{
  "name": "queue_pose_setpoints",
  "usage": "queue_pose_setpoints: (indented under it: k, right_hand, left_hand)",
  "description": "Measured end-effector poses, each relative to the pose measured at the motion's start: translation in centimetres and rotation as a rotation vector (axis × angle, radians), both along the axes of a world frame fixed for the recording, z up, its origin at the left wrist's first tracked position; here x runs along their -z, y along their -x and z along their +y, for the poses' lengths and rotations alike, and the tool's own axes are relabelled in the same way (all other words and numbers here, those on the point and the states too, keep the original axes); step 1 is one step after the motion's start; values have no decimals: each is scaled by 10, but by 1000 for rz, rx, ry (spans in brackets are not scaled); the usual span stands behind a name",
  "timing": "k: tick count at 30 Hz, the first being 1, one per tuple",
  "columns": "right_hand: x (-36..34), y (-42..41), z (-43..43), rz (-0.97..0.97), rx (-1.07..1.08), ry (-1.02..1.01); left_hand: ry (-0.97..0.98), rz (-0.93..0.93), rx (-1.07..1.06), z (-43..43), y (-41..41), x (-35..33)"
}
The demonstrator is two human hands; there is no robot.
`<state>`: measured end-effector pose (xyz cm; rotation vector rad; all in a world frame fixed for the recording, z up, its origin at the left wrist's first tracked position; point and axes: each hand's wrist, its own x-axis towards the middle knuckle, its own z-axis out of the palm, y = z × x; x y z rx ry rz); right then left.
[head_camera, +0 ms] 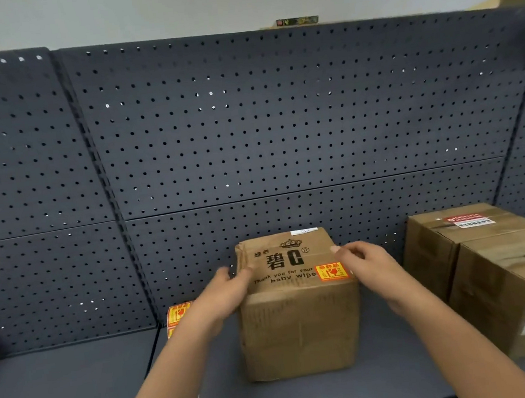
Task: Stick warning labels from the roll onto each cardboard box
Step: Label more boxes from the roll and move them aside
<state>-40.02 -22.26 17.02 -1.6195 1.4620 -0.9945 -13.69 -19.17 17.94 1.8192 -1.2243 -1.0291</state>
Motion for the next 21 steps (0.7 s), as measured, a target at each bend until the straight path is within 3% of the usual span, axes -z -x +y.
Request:
queue_pose_setpoints:
  k: [3, 8, 13, 21]
  right_hand:
    - [6, -5, -4, -75, -132, -181]
    - [17, -10, -5, -229, -104, -216]
    - [21, -11, 8, -246, -102, -163]
    - [37, 16, 52, -303, -248, 48]
  left_hand:
    - [-115, 188, 14, 3, 8, 14]
    - [-78, 337, -22, 3, 10, 25]
    - [-43, 366, -4, 14, 12, 24]
    - [180, 440, 39, 50, 13, 47]
